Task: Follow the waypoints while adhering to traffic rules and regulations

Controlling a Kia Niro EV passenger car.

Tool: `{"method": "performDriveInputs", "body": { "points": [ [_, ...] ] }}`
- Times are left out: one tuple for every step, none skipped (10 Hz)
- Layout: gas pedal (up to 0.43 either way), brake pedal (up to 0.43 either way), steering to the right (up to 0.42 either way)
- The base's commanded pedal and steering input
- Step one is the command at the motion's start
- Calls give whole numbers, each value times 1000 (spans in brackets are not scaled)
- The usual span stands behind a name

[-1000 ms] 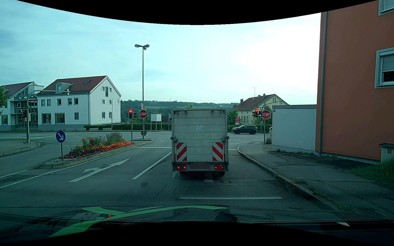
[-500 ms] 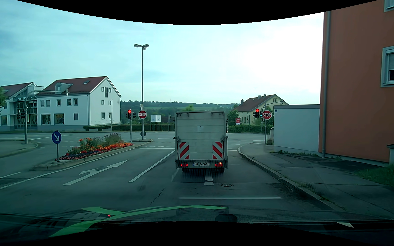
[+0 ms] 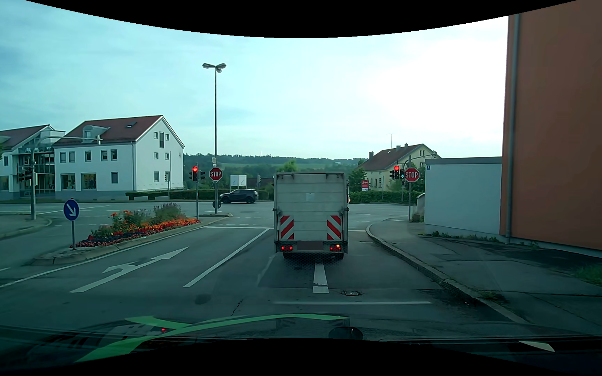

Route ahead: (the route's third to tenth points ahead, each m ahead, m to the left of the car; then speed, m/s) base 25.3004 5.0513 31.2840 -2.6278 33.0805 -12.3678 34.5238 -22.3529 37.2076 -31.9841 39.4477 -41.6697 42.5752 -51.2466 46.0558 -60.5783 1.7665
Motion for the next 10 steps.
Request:
{"method": "performDriveInputs", "body": {
  "points": [
    [0,0,-19],
    [0,0,-18],
    [0,0,-18],
    [0,0,-18],
    [0,0,-16],
    [0,0,-14],
    [0,0,-11],
    [0,0,-11],
    [0,0,-11],
    [47,0,-11]
  ]
}}
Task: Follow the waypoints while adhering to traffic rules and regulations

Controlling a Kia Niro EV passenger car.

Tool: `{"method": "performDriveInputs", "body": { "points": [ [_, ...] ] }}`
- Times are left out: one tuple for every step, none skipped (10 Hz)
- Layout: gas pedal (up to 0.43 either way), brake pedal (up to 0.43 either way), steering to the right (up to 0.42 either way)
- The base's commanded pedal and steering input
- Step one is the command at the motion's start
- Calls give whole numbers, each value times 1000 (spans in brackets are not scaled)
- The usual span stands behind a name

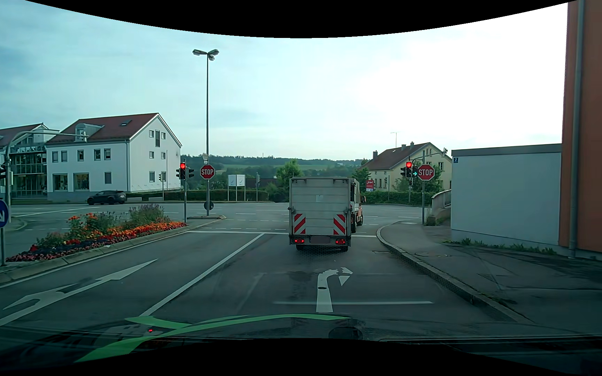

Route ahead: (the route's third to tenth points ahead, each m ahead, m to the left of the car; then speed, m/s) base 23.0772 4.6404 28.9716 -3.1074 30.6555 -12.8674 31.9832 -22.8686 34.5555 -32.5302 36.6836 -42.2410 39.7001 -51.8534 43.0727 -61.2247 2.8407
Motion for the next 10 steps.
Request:
{"method": "performDriveInputs", "body": {
  "points": [
    [130,0,-10],
    [130,0,-10],
    [130,0,-10],
    [118,0,-9],
    [67,0,-9],
    [0,0,-6],
    [0,0,-3],
    [0,0,0],
    [0,0,6],
    [0,0,14]
  ]
}}
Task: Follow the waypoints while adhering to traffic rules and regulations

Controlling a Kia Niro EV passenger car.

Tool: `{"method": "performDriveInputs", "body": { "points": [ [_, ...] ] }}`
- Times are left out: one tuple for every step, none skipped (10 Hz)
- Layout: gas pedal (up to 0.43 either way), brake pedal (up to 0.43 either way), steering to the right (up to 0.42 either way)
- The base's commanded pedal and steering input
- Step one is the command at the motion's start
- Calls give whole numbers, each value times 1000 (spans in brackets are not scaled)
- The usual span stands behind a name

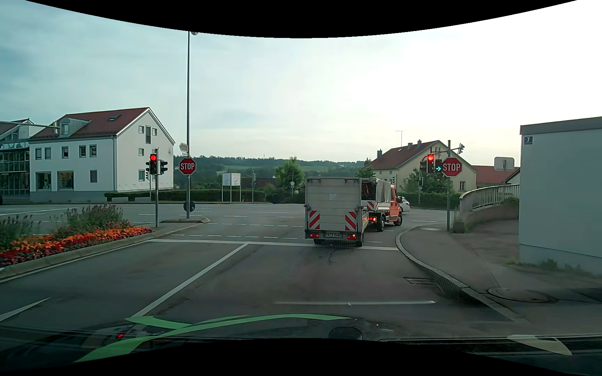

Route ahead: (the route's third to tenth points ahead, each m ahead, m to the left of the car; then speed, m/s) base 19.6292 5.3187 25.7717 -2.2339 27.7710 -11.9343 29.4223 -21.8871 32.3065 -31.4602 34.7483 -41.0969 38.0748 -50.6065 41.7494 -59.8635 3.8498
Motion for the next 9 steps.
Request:
{"method": "performDriveInputs", "body": {
  "points": [
    [0,0,17],
    [0,0,17],
    [59,0,17],
    [67,0,18],
    [67,0,19],
    [67,0,21],
    [67,0,23],
    [67,0,23],
    [39,0,22]
  ]
}}
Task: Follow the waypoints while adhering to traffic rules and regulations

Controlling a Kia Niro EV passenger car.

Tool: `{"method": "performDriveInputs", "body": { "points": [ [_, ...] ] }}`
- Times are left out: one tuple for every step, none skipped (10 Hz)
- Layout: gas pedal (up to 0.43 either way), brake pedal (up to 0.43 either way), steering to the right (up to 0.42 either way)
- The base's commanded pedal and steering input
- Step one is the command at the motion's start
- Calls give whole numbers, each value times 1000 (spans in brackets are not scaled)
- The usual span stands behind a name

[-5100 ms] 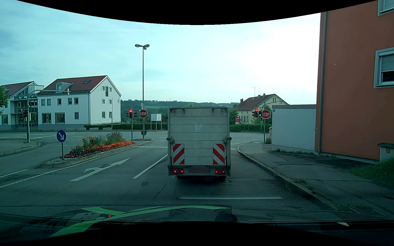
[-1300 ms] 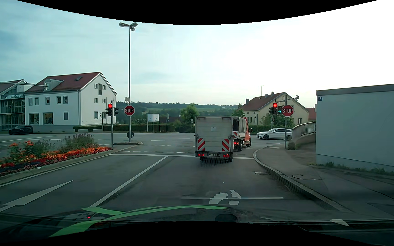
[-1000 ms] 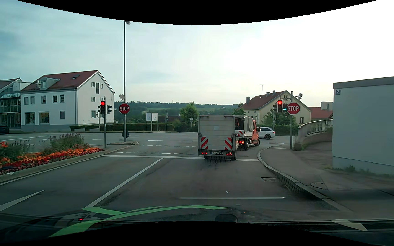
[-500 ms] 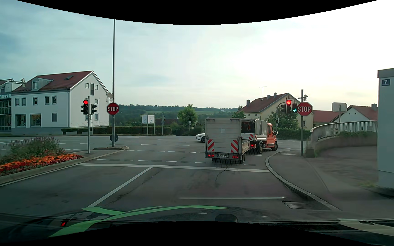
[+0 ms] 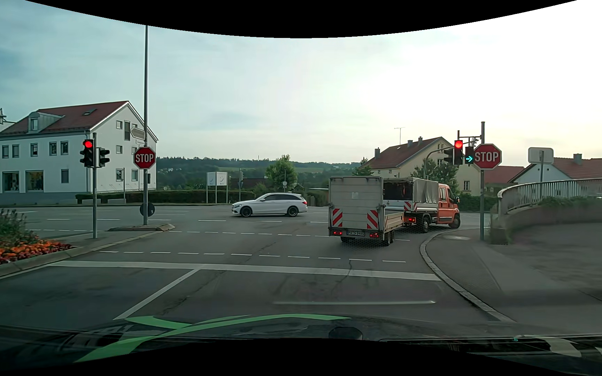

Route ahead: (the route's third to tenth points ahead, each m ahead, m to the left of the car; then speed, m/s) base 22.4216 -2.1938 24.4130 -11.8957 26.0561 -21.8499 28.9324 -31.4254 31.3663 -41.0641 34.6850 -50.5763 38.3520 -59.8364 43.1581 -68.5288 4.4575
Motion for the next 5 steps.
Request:
{"method": "performDriveInputs", "body": {
  "points": [
    [0,0,23],
    [0,0,23],
    [0,0,24],
    [0,0,26],
    [0,0,29]
  ]
}}
